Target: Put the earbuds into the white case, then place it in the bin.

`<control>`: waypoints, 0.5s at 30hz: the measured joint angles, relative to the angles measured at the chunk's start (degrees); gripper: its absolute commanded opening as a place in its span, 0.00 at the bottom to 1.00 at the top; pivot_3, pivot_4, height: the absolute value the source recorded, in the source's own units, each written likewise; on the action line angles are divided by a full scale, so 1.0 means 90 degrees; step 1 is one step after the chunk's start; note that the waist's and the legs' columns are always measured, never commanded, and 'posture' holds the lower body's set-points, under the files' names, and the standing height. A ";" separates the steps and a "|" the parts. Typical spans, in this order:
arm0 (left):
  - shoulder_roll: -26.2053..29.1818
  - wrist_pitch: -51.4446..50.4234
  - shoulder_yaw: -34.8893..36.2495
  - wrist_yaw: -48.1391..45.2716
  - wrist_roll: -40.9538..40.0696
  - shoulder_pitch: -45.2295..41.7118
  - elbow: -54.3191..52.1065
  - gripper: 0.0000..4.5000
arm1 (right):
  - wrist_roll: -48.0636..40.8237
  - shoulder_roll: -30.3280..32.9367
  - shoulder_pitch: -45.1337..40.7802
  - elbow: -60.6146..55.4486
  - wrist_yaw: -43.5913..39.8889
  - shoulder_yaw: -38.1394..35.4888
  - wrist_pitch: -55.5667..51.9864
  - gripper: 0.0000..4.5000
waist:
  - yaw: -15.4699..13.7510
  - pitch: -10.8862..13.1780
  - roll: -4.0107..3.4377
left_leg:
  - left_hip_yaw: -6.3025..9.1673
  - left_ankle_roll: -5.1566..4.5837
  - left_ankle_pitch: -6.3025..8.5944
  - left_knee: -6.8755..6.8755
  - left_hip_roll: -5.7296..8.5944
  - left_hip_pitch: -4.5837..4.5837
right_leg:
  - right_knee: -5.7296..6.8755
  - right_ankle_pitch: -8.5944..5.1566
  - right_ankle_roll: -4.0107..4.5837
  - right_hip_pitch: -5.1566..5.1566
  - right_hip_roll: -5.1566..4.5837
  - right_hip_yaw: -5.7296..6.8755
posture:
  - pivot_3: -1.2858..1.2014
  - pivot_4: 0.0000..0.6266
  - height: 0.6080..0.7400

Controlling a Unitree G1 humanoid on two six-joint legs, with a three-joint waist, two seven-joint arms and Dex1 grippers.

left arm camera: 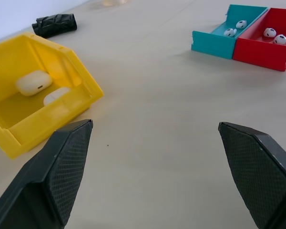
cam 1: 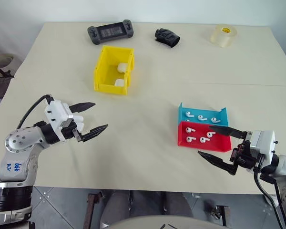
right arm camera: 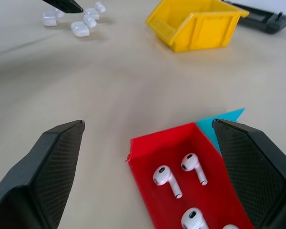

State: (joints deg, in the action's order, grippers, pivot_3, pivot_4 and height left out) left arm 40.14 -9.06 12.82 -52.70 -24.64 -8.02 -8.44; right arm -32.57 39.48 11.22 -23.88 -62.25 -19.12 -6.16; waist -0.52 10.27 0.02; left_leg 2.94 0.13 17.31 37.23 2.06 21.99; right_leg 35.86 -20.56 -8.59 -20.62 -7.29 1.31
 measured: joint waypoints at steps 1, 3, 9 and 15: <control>-0.0001 0.0011 0.0001 0.0002 0.0000 0.0010 -0.0001 0.99 | 0.0003 -0.0002 -0.0050 0.0008 -0.0003 0.0066 0.0006 1.00 | 0.0003 0.0000 0.0000 | 0.0001 0.0000 0.0000 0.0000 0.0001 0.0000 | 0.0000 0.0000 0.0000 0.0000 -0.0002 0.0000 | 0.52 0.24 1.00; 0.0000 0.0092 0.0053 0.0044 0.0024 0.0136 -0.0013 0.99 | 0.0002 -0.0062 -0.0185 0.0071 -0.0016 0.0218 0.0038 1.00 | 0.0013 0.0000 0.0000 | 0.0002 -0.0001 0.0000 -0.0003 0.0002 0.0000 | 0.0000 0.0000 0.0000 -0.0001 -0.0004 0.0001 | 0.52 0.24 1.00; -0.0195 -0.0071 0.1247 0.1096 0.0104 0.1368 -0.0601 0.99 | -0.0039 -0.0397 -0.1179 0.0415 -0.0159 0.0920 0.0140 1.00 | 0.0134 0.0003 0.0004 | -0.0002 0.0003 0.0003 -0.0006 -0.0009 0.0000 | -0.0002 0.0000 0.0000 -0.0004 -0.0004 -0.0003 | 0.52 0.24 1.00; -0.1401 -0.0278 0.2910 0.2397 0.0104 0.3291 -0.1255 0.99 | -0.0051 -0.0783 -0.2048 0.0883 -0.0655 0.1709 0.0322 1.00 | 0.0081 0.0006 0.0016 | 0.0006 0.0007 0.0009 0.0000 -0.0014 0.0001 | -0.0014 0.0000 0.0001 0.0001 -0.0012 0.0007 | 0.52 0.24 1.00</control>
State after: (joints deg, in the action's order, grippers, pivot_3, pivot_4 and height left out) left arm 27.54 -11.56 39.01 -31.13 -23.70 21.60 -19.74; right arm -33.03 32.43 -7.21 -15.93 -68.15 -3.74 -3.26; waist 0.21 10.32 0.17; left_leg 2.99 0.19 17.39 37.23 1.93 22.00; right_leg 35.74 -20.56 -8.58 -20.62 -7.40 1.37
